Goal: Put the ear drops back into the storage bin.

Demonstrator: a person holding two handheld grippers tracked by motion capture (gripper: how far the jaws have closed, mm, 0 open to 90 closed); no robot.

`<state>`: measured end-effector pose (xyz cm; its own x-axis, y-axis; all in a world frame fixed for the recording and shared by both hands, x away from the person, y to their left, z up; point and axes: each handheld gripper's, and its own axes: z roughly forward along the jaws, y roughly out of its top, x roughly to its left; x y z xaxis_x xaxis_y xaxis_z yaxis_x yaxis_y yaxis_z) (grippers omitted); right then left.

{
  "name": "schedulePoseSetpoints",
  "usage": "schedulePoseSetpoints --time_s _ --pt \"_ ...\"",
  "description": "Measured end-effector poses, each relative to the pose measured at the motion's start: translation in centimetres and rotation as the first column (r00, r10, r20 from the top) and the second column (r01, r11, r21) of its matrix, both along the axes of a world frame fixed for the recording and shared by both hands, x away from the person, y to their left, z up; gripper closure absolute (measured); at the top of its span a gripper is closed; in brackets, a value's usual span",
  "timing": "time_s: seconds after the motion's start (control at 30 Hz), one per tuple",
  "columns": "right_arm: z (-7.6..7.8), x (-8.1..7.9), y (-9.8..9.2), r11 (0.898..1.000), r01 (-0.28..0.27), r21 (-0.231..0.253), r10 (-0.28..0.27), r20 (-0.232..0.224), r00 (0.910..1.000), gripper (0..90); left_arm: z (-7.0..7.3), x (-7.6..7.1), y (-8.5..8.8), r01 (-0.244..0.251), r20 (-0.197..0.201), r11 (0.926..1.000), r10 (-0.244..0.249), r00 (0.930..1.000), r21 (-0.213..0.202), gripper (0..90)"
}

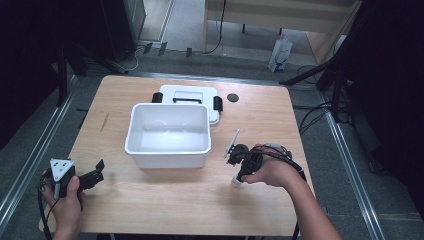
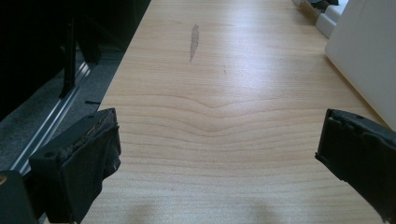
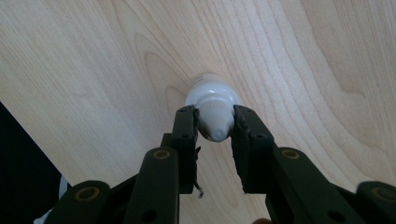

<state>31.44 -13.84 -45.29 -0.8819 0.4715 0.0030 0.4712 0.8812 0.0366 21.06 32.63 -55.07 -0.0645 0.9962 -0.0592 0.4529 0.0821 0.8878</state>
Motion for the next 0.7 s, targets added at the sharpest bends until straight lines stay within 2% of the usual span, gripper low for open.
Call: schedulePoseSetpoints --time_s 0.1,0.27,0.57,0.63,0.7 --pt "0.1 0.0 -0.1 1.0 0.001 0.001 -0.001 0.005 1.0 72.4 0.0 0.0 0.0 0.001 -0.001 1.0 -0.001 1.0 -0.001 0.2" --pt "1.2 0.3 -0.3 1.0 -0.002 0.016 0.001 0.029 0.9996 72.4 0.0 0.0 0.0 0.002 -0.002 1.0 -0.002 1.0 -0.001 0.2" --pt "3.5 1.0 -0.4 0.999 -0.002 0.033 0.0 0.059 0.9983 72.4 0.0 0.0 0.0 -0.001 -0.001 1.0 0.001 1.0 -0.006 0.2" --pt "4.7 1.4 -0.4 0.999 0.002 0.044 -0.005 0.074 0.9973 72.4 0.0 0.0 0.0 0.0 -0.001 1.0 0.0 1.0 -0.007 0.2" --pt "5.1 1.6 -0.4 0.999 0.006 0.049 -0.01 0.076 0.9971 72.4 0.0 0.0 0.0 0.0 -0.001 1.0 0.0 1.0 -0.007 0.2"
